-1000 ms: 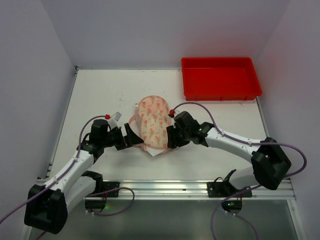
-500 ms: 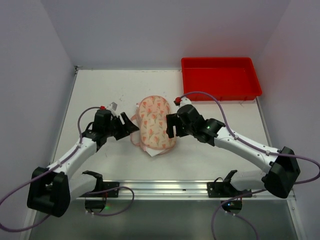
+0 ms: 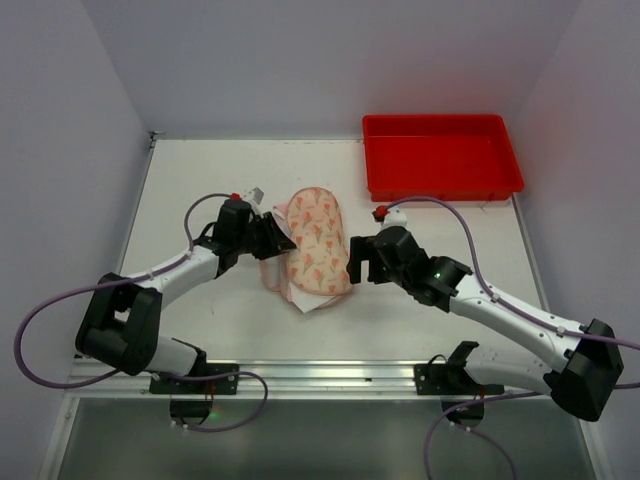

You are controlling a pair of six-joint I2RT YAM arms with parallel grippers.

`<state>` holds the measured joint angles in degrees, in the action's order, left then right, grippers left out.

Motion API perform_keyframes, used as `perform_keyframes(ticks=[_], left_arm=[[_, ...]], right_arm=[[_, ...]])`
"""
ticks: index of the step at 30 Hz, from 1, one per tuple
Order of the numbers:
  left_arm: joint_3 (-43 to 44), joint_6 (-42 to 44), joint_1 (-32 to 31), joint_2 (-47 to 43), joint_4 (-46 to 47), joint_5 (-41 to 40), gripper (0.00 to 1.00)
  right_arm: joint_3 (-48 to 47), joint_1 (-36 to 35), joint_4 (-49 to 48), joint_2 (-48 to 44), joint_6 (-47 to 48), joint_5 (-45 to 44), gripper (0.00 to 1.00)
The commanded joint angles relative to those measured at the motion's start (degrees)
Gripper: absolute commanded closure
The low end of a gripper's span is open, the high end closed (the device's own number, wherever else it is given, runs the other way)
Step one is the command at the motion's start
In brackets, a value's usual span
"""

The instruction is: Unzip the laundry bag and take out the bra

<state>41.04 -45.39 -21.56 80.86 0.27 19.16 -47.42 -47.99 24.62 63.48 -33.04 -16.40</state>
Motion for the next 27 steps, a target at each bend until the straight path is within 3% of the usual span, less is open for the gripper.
perform_keyframes(ticks=[1, 5, 7, 10, 14, 20, 23, 24, 27], left_arm=[[2.38, 1.70, -0.50, 0.61, 0.44, -2.62, 0.66], [4.04, 2.49, -0.94, 1.49, 0.17, -2.64, 0.72], [5.54, 3.37, -2.68, 2.72, 0.34, -2.29, 0.82], [10.37, 3.99, -6.19, 4.39, 0.17, -2.02, 0.89], [19.23, 3.73, -10.86, 7.64, -0.19, -2.98, 0.86], [29.71, 3.73, -18.68, 17.83, -3.08, -2.55, 0.71], [31.30, 3.81, -20.54, 19.25, -3.70, -2.11, 0.54], [31.21, 3.90, -20.71, 18.20, -3.96, -2.37, 0.39], [31.73, 4.95, -20.63, 15.57, -9.11, -8.13, 0.14]], right_arm=[[1.89, -0.09, -2.65, -2.57, -1.77, -2.41, 0.07], [3.38, -0.09, -3.35, -3.28, -2.29, -2.23, 0.07], [3.65, -0.09, -3.61, -3.71, -2.47, -2.32, 0.07], [3.91, -0.18, -3.62, -4.86, -2.56, -2.75, 0.07], [5.49, -0.09, -3.70, -10.37, -3.17, -5.12, 0.08], [8.57, -0.09, -3.18, -20.14, -3.27, -10.92, 0.08], [8.48, -0.09, -3.18, -23.75, -1.16, -10.93, 0.08], [8.05, -0.09, -3.35, -24.63, -0.11, -10.76, 0.08], [7.25, -0.09, -4.14, -24.29, 1.13, -10.41, 0.08]])
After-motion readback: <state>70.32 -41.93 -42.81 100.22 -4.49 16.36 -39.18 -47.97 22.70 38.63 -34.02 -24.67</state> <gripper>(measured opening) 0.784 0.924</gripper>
